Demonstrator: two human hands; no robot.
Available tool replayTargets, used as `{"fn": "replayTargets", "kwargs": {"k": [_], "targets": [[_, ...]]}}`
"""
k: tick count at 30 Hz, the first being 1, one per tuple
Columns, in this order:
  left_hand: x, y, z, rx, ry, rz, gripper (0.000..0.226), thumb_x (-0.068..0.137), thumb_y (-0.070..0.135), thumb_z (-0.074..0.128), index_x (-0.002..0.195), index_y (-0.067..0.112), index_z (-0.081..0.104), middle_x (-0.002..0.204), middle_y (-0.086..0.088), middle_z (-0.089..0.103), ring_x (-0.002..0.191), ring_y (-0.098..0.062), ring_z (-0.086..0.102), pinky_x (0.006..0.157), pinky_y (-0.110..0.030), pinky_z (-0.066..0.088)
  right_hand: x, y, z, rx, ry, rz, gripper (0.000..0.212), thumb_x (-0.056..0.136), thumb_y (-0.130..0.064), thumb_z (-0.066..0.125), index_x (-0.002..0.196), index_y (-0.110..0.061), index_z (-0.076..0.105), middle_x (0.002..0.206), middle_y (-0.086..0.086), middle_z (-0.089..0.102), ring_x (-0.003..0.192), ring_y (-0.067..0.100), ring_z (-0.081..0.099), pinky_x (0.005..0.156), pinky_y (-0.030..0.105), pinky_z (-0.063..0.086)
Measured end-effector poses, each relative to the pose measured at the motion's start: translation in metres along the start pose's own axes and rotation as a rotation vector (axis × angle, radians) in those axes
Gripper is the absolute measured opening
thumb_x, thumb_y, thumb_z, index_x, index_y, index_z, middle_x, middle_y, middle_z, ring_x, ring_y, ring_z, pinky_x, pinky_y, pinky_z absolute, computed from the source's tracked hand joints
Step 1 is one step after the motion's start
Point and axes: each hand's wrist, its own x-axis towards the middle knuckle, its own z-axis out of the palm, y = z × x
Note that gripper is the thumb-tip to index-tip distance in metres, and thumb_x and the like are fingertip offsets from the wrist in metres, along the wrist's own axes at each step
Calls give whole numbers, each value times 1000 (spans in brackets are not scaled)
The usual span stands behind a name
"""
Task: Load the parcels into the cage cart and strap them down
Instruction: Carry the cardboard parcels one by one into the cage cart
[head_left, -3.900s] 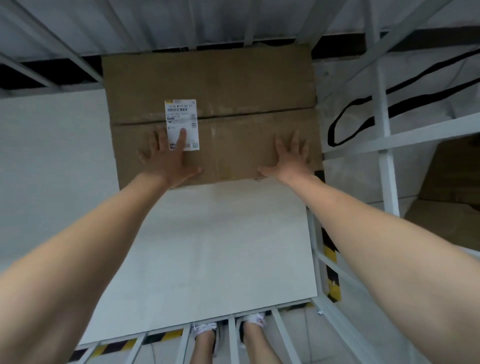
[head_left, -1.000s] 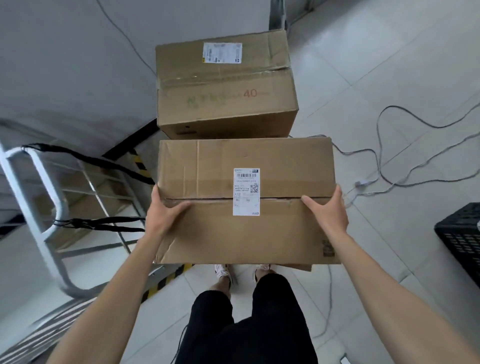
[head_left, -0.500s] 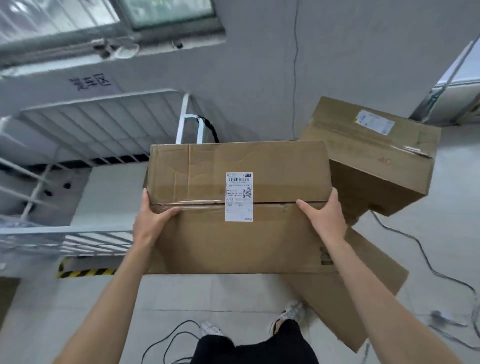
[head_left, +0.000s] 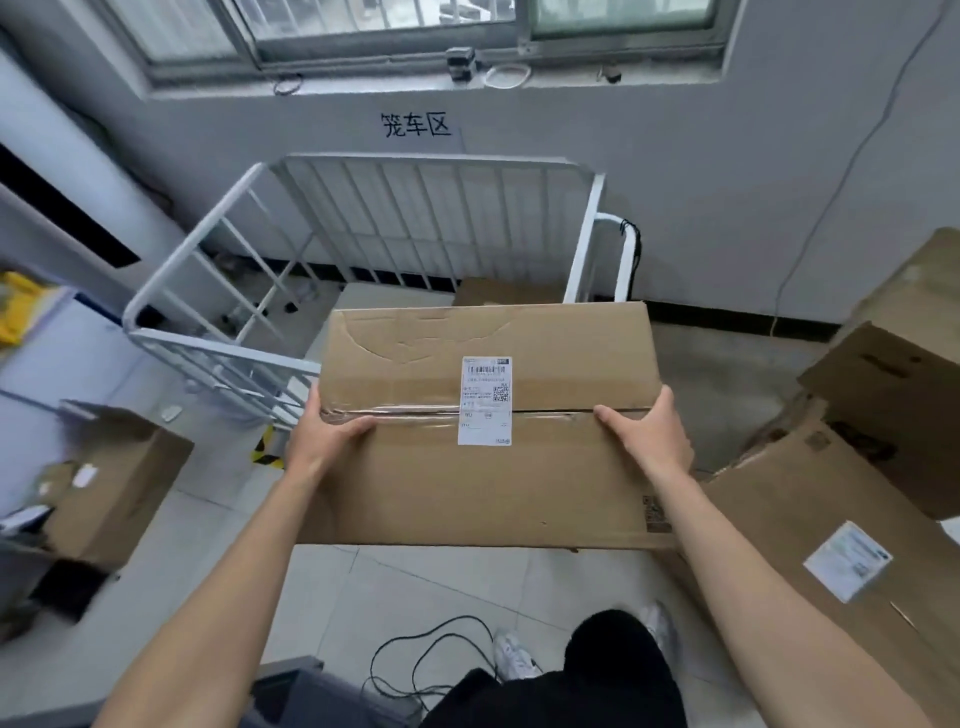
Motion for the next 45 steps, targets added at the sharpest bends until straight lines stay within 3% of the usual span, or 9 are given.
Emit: {"fn": "replayTargets", "kwargs": {"k": [5, 14, 17, 25, 29, 33, 37, 40, 45], "targets": [[53, -4, -20, -22, -47, 39, 103, 64, 49, 88, 149, 27, 36, 140, -4, 59, 126, -28, 56, 108, -46, 44, 5, -45, 26, -34, 40, -10, 104, 69, -76, 70, 147, -22, 27, 142, 8, 52, 124, 35, 56, 97, 49, 49], [195, 26, -29, 102, -30, -8, 120, 61, 76, 69, 159, 34, 15, 154, -4, 47, 137, -34, 48, 110, -50, 40, 80, -144, 61, -53, 193, -14, 96, 65, -80, 68, 136, -21, 41, 133, 10, 59, 116, 38, 60, 92, 46, 46], [259, 43, -33, 133, 0, 28, 113, 65, 77, 66, 157, 37, 15, 153, -2, 48, 137, -36, 46, 108, -50, 35, 123, -192, 81, -70, 237, -34, 92, 66, -79, 68, 133, -19, 44, 130, 11, 61, 115, 39, 61, 90, 45, 46], [406, 81, -55, 130, -28, 49, 95, 62, 75, 68, 143, 45, 30, 142, 4, 58, 128, -34, 54, 102, -46, 39, 215, -287, 136, -18, 157, 8, 85, 69, -75, 67, 132, -24, 44, 130, 7, 63, 117, 36, 60, 84, 42, 45], [463, 68, -36, 116, -66, 61, 103, 69, 61, 80, 152, 36, 23, 149, 2, 51, 134, -30, 50, 100, -42, 38, 242, -277, 187, 157, 76, 74, 93, 74, -66, 74, 146, -23, 34, 141, 5, 56, 126, 31, 55, 95, 44, 49], [526, 28, 17, 139, -243, -27, 116, 68, 53, 84, 158, 21, 17, 154, -8, 45, 138, -30, 47, 113, -48, 38, 275, -242, 243, 166, 95, 204, 95, 71, -65, 77, 145, -24, 34, 140, 3, 56, 125, 28, 56, 98, 45, 49], [569, -31, 90, 156, -373, -66, 84, 68, 46, 86, 135, 23, 41, 133, 1, 61, 123, -24, 59, 105, -38, 45, 313, -187, 303, 63, 91, 355, 99, 70, -67, 75, 147, -22, 33, 141, 6, 56, 127, 32, 54, 101, 48, 48], [592, -76, 141, 155, -449, -81, 74, 62, 48, 84, 122, 27, 45, 119, 7, 64, 112, -20, 63, 97, -35, 48, 335, -142, 345, 12, 81, 451, 93, 71, -66, 75, 144, -24, 36, 138, 6, 59, 125, 34, 56, 96, 42, 45], [632, -151, 222, 202, -564, -138, 85, 62, 50, 85, 132, 24, 44, 119, 8, 61, 110, -19, 61, 96, -34, 47, 367, -63, 413, -16, 62, 545, 88, 66, -66, 77, 134, -23, 40, 131, 3, 63, 119, 31, 60, 83, 36, 40]]}}
